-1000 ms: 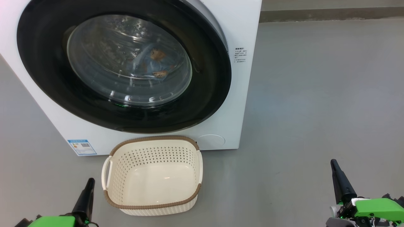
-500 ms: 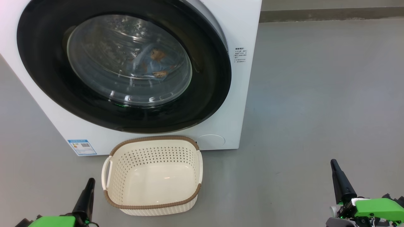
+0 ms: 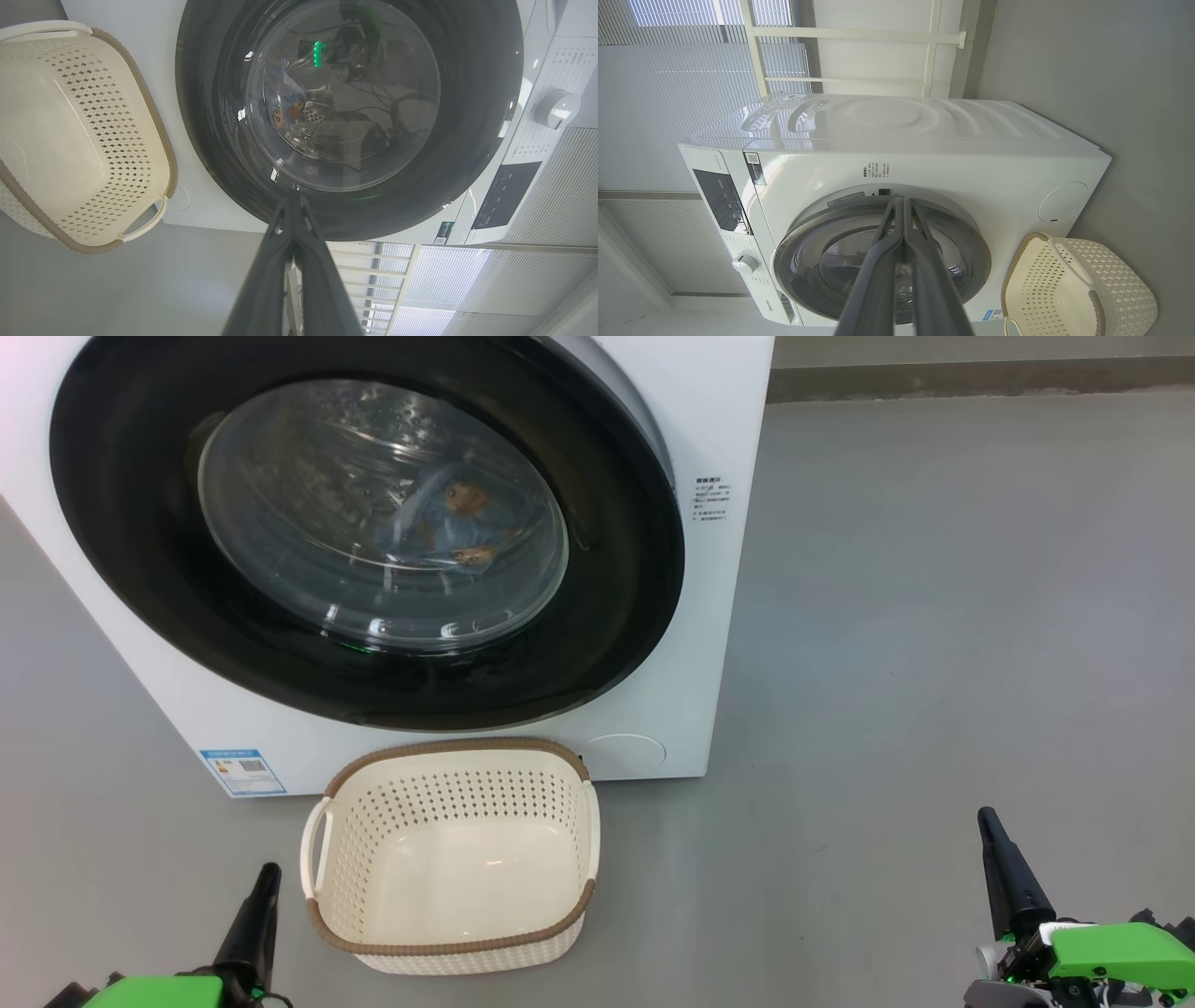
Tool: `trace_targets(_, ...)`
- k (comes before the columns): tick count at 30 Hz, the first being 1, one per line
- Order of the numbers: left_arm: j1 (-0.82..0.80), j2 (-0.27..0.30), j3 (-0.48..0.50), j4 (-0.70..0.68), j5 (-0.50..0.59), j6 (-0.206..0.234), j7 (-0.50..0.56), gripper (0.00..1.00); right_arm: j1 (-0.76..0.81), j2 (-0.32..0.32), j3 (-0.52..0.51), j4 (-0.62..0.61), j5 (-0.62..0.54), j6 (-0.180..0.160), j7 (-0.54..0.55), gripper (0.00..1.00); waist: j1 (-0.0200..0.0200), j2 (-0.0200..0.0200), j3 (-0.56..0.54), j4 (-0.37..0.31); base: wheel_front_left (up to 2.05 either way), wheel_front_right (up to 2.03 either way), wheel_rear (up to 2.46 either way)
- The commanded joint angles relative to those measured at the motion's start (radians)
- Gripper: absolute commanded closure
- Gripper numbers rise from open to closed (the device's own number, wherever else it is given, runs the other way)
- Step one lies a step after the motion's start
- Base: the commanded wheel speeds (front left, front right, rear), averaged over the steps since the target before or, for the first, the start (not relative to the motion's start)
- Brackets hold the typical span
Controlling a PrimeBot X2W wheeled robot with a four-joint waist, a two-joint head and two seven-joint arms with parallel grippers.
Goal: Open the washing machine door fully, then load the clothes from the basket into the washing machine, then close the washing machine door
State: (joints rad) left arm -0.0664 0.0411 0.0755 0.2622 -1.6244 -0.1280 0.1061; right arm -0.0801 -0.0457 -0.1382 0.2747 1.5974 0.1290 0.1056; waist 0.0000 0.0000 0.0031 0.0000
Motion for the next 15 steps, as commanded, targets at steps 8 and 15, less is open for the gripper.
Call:
trace_targets(8,-0.041,0.011,0.036,-0.017,0.014,-0.003,0.005,1.00,-0.028,-0.004,0.024,-0.030,0.011,0.002,0.008,1.00,0.0000,0.0000,0.000,0.000,0.00,0.00,0.00)
trace_targets(15,-0.041,0.011,0.036,-0.017,0.014,-0.003,0.006,1.00,-0.028,-0.004,0.024,-0.030,0.011,0.002,0.008,1.00,0.0000,0.0000,0.000,0.000,0.00,0.00,0.00)
